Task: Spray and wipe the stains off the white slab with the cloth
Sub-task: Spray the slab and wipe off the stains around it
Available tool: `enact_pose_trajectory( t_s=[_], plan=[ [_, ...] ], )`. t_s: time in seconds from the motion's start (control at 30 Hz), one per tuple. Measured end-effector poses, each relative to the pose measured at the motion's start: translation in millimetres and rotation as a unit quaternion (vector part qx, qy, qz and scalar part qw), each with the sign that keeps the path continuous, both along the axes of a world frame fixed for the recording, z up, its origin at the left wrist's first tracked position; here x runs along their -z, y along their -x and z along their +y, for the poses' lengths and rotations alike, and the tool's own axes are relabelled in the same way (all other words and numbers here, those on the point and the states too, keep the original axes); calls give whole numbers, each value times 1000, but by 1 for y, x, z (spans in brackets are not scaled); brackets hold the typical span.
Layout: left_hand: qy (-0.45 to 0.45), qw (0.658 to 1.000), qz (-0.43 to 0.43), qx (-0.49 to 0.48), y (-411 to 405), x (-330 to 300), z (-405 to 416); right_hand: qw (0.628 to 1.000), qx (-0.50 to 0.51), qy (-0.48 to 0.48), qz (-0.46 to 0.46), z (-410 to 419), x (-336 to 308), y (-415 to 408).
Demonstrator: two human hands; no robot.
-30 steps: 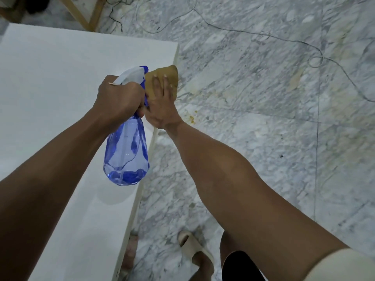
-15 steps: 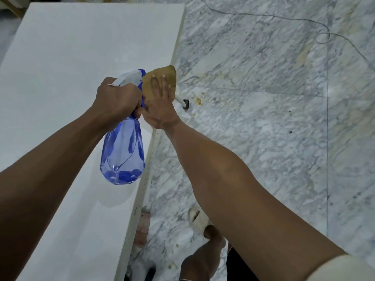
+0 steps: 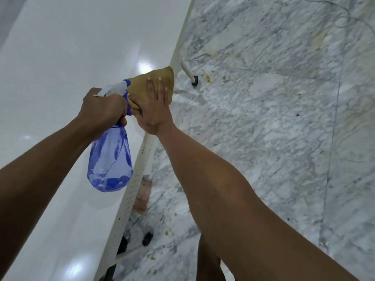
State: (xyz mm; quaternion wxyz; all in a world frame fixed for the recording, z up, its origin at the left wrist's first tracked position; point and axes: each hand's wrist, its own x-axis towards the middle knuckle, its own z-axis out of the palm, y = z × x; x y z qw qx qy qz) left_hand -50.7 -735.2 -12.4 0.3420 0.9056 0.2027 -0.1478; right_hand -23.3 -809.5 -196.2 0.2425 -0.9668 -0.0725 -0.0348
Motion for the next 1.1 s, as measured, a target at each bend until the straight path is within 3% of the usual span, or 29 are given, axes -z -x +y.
enact_pose_trajectory(
  t_s=[0.23,0.57,0.87,1.1],
  plan=[
    [5,999,12,-33,66,-1,18,998,-21,33,40,17,-13,36],
    [-3,1000,-2,-16,110,9,46,998,-21,62,22,36,-9,77],
    [-6,998,-43,44,170,0,81,998,-16,46,33,97,-11,172],
    [-10,999,-15,43,236,3,150,999,-15,1,50,147,-11,254]
  ],
)
